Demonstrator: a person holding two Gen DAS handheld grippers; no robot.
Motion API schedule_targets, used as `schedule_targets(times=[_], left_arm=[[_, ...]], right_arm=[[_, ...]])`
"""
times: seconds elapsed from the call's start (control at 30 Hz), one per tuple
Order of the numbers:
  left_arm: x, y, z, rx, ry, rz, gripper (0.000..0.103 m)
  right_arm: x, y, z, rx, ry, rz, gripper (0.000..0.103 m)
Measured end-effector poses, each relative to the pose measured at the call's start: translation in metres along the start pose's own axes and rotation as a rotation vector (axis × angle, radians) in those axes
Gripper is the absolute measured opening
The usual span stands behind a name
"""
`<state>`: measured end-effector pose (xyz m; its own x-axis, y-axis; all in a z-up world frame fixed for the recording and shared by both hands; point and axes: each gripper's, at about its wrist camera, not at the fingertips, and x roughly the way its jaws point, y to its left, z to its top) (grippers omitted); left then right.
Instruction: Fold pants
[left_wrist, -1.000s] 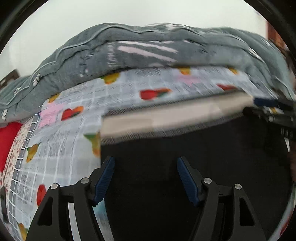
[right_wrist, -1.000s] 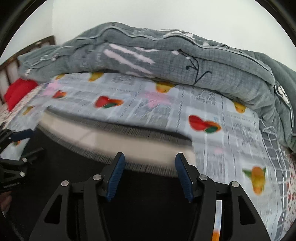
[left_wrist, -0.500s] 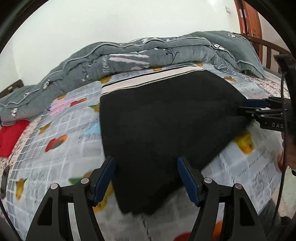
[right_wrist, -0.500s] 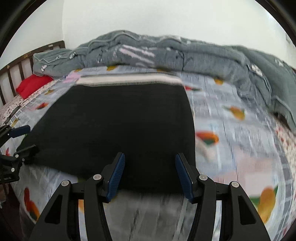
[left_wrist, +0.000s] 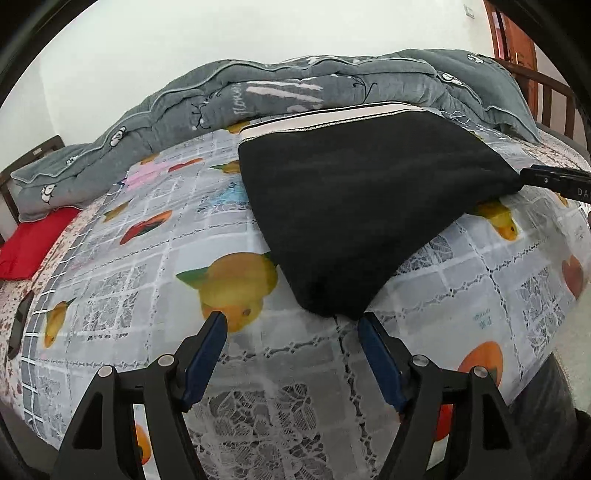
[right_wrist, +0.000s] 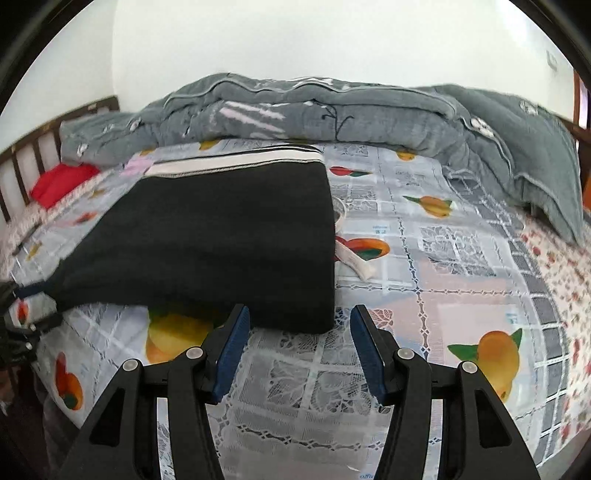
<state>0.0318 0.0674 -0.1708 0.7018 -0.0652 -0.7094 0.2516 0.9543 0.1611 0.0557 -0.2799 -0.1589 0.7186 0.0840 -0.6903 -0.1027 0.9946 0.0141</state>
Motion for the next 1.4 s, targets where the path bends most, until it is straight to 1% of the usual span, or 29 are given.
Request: schedule_targets(times=[0.07,0.13,0.2,0.23,0.27,0.3,0.37,0.4,0.47,0.53,0.6,0.63,0.67,0.7,0.77,0.83,0.9,0.93,0.97,1.0,1.1,1.17,1.23,1.3,1.4], left_arm=[[0.0,-0.002,0.006,0.001,-0.017,0.0,0.07],[0.003,-0.006,0.012,0.013,-0.036,0.035,0.057],[0.011,-0.007,0.018,0.002,-0.042,0.079,0.056],[0.016,-0.004,0.021,-0.026,-0.03,0.093,0.056],[0.021,0.003,0.022,-0.073,-0.013,0.089,0.056],[0.023,0.01,0.022,-0.111,-0.005,0.074,0.056],[0.022,0.023,0.019,-0.177,0.008,0.003,0.057],[0.018,0.027,0.016,-0.183,0.004,-0.024,0.057],[0.006,0.03,0.007,-0.147,-0.029,-0.066,0.057],[-0.004,0.035,0.001,-0.15,-0.068,-0.089,0.061],[-0.011,0.045,0.003,-0.208,-0.103,-0.14,0.066],[-0.012,0.049,0.006,-0.235,-0.112,-0.162,0.068],[-0.009,0.054,0.013,-0.27,-0.111,-0.169,0.068],[-0.005,0.056,0.017,-0.286,-0.105,-0.173,0.068],[0.008,0.062,0.029,-0.336,-0.081,-0.214,0.068],[0.023,0.065,0.034,-0.378,-0.052,-0.261,0.068],[0.044,0.065,0.036,-0.396,0.023,-0.282,0.069],[0.05,0.065,0.035,-0.403,0.035,-0.299,0.07],[0.054,0.066,0.035,-0.409,0.019,-0.318,0.07],[0.055,0.066,0.036,-0.41,0.01,-0.325,0.07],[0.066,0.065,0.047,-0.413,0.028,-0.357,0.068],[0.075,0.063,0.056,-0.404,0.041,-0.373,0.067],[0.081,0.06,0.067,-0.395,0.046,-0.37,0.067],[0.089,0.061,0.078,-0.407,0.056,-0.367,0.067],[0.106,0.063,0.095,-0.425,0.068,-0.341,0.065]], right_arm=[[0.007,-0.001,0.0,0.01,0.019,0.006,0.056],[0.016,0.001,-0.003,0.0,0.038,-0.005,0.056],[0.028,0.002,-0.006,0.011,0.055,0.0,0.056],[0.031,0.002,-0.007,0.018,0.056,0.005,0.056],[0.031,0.002,-0.007,0.02,0.053,0.011,0.056],[0.03,0.003,-0.006,0.018,0.05,0.02,0.056],[0.026,0.002,-0.004,0.015,0.047,0.031,0.056],[0.023,0.001,-0.002,0.013,0.042,0.034,0.056],[0.013,-0.004,0.0,0.004,0.016,0.045,0.056],[0.001,-0.011,0.005,0.015,-0.028,0.069,0.056],[-0.007,-0.019,0.015,0.048,-0.069,0.095,0.056],[-0.007,-0.021,0.02,0.062,-0.076,0.106,0.056],[-0.004,-0.022,0.027,0.075,-0.075,0.115,0.056],[0.002,-0.022,0.033,0.082,-0.065,0.114,0.056],[0.018,-0.02,0.042,0.09,-0.038,0.111,0.056],[0.039,-0.02,0.048,0.112,0.015,0.123,0.056],[0.056,-0.02,0.048,0.132,0.066,0.145,0.056],[0.064,-0.02,0.047,0.141,0.086,0.163,0.056],[0.068,-0.02,0.045,0.144,0.089,0.174,0.056],[0.069,-0.02,0.044,0.145,0.078,0.184,0.056],[0.077,-0.023,0.048,0.167,0.07,0.217,0.053],[0.082,-0.024,0.054,0.18,0.065,0.232,0.045],[0.088,-0.022,0.062,0.159,0.068,0.219,0.044],[0.096,-0.02,0.07,0.139,0.07,0.202,0.043],[0.108,-0.019,0.081,0.141,0.09,0.191,0.043]])
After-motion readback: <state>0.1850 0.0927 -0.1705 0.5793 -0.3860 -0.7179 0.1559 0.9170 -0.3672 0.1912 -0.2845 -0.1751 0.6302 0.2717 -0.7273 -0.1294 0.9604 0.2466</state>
